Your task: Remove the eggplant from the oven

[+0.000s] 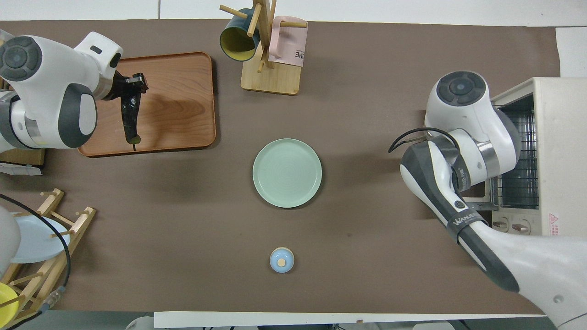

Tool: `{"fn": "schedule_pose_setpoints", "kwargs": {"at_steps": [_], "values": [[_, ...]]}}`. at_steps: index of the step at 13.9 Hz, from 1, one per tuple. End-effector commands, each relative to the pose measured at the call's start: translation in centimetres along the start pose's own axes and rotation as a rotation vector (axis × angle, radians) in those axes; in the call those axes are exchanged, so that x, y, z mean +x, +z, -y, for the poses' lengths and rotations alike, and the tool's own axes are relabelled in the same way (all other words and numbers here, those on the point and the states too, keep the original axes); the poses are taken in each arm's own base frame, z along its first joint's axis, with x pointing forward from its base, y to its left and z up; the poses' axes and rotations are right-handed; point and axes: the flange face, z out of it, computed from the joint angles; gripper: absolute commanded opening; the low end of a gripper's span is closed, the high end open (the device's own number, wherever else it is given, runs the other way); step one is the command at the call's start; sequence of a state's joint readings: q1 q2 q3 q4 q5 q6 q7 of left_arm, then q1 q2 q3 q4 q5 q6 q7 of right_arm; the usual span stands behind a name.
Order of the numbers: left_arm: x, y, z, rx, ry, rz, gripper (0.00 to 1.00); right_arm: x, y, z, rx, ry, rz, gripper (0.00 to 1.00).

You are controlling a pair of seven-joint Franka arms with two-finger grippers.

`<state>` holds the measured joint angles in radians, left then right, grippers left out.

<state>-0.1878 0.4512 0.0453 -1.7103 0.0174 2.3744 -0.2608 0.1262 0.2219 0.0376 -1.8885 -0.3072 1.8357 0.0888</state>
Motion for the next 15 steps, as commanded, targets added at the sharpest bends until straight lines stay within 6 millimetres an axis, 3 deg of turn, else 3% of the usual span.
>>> {"fn": "schedule_pose_setpoints", "kwargs": {"at_steps": [1, 2, 3, 5, 8, 10, 12, 15], "values": [[2.5, 1.4, -1.4, 0.035, 0.051, -0.036, 1.00, -2.7, -3.4, -8.3, -0.028, -0.040, -0.013, 0.05], [2.4, 0.9, -1.1, 0.038, 0.044, -0.032, 1.00, -4.1, -4.0, -10.2, -0.019, -0.044, 0.004, 0.06], [1.6, -0.8, -0.6, 0.043, 0.029, -0.014, 1.00, -5.2, -4.8, -11.8, 0.012, -0.012, -0.003, 0.15], [0.5, -6.6, 2.5, 0.063, -0.006, 0.029, 1.00, -8.2, -8.7, -13.8, 0.206, 0.091, -0.090, 1.00], [-1.1, -15.8, 4.9, 0.063, -0.015, 0.190, 1.00, -13.2, -15.8, -17.7, 0.261, 0.166, -0.160, 1.00], [-2.6, -22.4, 5.5, 0.024, 0.017, 0.240, 1.00, -14.7, -19.1, -18.8, 0.288, 0.169, -0.113, 1.00], [-4.4, -27.7, 6.2, 0.017, 0.069, 0.267, 1.00, -14.3, -19.9, -19.1, 0.287, 0.169, -0.118, 1.00], [-5.4, -30.2, 6.0, 0.021, 0.099, 0.321, 1.00, -13.8, -19.3, -19.3, 0.315, 0.174, -0.116, 1.00]]}}
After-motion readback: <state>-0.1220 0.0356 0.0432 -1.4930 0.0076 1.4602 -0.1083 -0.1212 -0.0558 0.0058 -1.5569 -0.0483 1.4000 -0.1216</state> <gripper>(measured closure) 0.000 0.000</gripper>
